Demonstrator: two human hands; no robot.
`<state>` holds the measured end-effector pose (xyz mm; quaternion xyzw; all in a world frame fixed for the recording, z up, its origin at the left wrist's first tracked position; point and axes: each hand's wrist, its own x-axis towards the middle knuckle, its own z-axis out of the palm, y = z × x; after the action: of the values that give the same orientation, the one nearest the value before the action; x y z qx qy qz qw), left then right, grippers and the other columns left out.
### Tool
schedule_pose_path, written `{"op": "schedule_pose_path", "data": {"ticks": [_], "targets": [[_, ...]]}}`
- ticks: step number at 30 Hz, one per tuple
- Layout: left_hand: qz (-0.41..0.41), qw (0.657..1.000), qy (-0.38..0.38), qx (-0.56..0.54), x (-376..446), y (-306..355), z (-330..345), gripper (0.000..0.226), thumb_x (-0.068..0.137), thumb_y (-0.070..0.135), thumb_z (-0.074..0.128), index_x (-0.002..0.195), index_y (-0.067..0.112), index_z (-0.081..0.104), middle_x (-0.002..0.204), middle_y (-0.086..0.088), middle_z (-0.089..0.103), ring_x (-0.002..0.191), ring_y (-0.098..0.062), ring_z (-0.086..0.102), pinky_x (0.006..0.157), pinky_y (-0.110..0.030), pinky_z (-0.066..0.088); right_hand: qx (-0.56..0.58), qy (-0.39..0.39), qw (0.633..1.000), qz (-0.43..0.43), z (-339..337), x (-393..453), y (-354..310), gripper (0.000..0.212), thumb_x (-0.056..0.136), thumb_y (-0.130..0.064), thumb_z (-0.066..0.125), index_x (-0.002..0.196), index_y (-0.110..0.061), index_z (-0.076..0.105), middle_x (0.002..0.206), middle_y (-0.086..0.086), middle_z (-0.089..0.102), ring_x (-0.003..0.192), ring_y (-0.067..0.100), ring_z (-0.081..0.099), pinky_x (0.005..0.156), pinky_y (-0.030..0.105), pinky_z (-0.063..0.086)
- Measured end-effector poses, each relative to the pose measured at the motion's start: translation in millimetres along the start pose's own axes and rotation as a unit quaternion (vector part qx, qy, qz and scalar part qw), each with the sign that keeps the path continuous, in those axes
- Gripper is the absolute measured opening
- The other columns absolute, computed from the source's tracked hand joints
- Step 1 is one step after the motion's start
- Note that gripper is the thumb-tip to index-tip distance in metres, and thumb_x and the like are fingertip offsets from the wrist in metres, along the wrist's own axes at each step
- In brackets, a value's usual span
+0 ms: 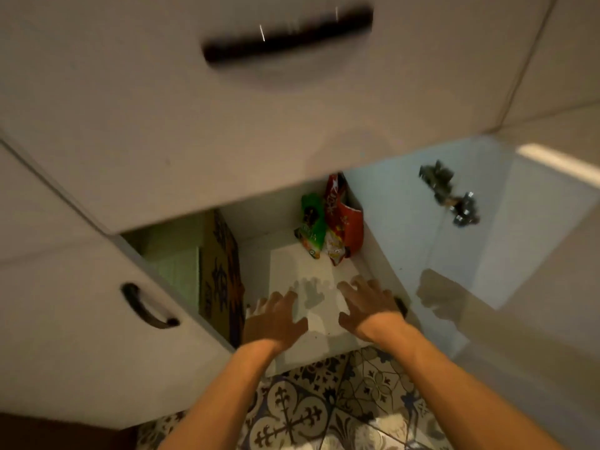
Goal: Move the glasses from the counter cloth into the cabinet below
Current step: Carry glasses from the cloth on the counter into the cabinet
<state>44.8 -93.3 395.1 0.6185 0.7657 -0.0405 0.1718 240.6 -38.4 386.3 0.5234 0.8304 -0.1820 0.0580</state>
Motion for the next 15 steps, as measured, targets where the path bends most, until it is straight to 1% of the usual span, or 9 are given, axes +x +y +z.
{"op": "schedule_pose_path", "data": {"ticks": [2, 4, 5, 6, 8, 11, 15], "targets": [[-0.016, 0.999, -0.033, -0.040, -33, 8, -36, 0.061, 0.088, 0.058, 0.050, 0.143, 0.036, 0.037, 0.145, -0.001, 0.046, 0.130, -0.027, 0.046, 0.105, -0.041, 0.039, -0.007, -0.021, 1.000, 0.004, -41, -33, -17, 0.064, 0.091, -0.046, 0.051, 0.148, -0.028, 0.028, 0.150, 0.010, 0.033, 0.132, 0.035, 0.035, 0.105, 0.052, 0.036], [-0.029, 0.997, -0.048, -0.060, -66, 16, -77, 0.060, 0.085, 0.059, 0.050, 0.138, 0.032, 0.044, 0.137, -0.002, 0.054, 0.121, -0.026, 0.053, 0.097, -0.039, 0.046, -0.006, -0.031, 0.999, 0.012, -83, -63, -31, 0.060, 0.091, -0.046, 0.051, 0.144, -0.024, 0.035, 0.139, 0.012, 0.047, 0.125, 0.035, 0.046, 0.100, 0.049, 0.042], [-0.035, 0.997, -0.053, -0.051, -84, 22, -100, 0.057, 0.085, 0.059, 0.050, 0.134, 0.029, 0.048, 0.132, -0.003, 0.057, 0.117, -0.027, 0.056, 0.093, -0.039, 0.048, -0.009, -0.032, 0.999, 0.015, -104, -77, -37, 0.057, 0.091, -0.046, 0.051, 0.142, -0.022, 0.039, 0.133, 0.012, 0.052, 0.120, 0.035, 0.050, 0.097, 0.047, 0.044], [-0.034, 0.997, -0.053, -0.034, -99, 28, -121, 0.056, 0.086, 0.057, 0.051, 0.133, 0.026, 0.050, 0.128, -0.004, 0.060, 0.114, -0.027, 0.058, 0.090, -0.039, 0.049, -0.014, -0.036, 0.999, 0.015, -125, -91, -42, 0.058, 0.091, -0.046, 0.050, 0.142, -0.021, 0.040, 0.132, 0.012, 0.054, 0.119, 0.035, 0.051, 0.096, 0.047, 0.046], [-0.022, 0.999, -0.044, -0.003, -127, 37, -164, 0.058, 0.088, 0.056, 0.052, 0.137, 0.027, 0.048, 0.128, -0.005, 0.061, 0.115, -0.029, 0.058, 0.093, -0.044, 0.047, -0.023, -0.057, 0.998, 0.004, -166, -113, -53, 0.062, 0.091, -0.045, 0.052, 0.147, -0.023, 0.036, 0.137, 0.010, 0.051, 0.122, 0.034, 0.049, 0.097, 0.047, 0.046], [-0.009, 0.999, -0.044, 0.022, -164, 50, -225, 0.062, 0.088, 0.057, 0.052, 0.141, 0.026, 0.044, 0.132, -0.008, 0.059, 0.121, -0.032, 0.052, 0.099, -0.050, 0.042, -0.030, -0.093, 0.995, -0.009, -230, -143, -69, 0.064, 0.089, -0.042, 0.058, 0.148, -0.028, 0.036, 0.141, 0.008, 0.048, 0.125, 0.033, 0.048, 0.098, 0.047, 0.046], [-0.001, 0.997, -0.077, 0.028, -200, 65, -308, 0.066, 0.090, 0.057, 0.052, 0.147, 0.026, 0.038, 0.141, -0.007, 0.053, 0.128, -0.031, 0.049, 0.104, -0.052, 0.039, -0.039, -0.128, 0.991, -0.020, -318, -172, -99, 0.069, 0.088, -0.038, 0.063, 0.150, -0.029, 0.033, 0.146, 0.008, 0.044, 0.129, 0.033, 0.045, 0.100, 0.049, 0.046]]}}
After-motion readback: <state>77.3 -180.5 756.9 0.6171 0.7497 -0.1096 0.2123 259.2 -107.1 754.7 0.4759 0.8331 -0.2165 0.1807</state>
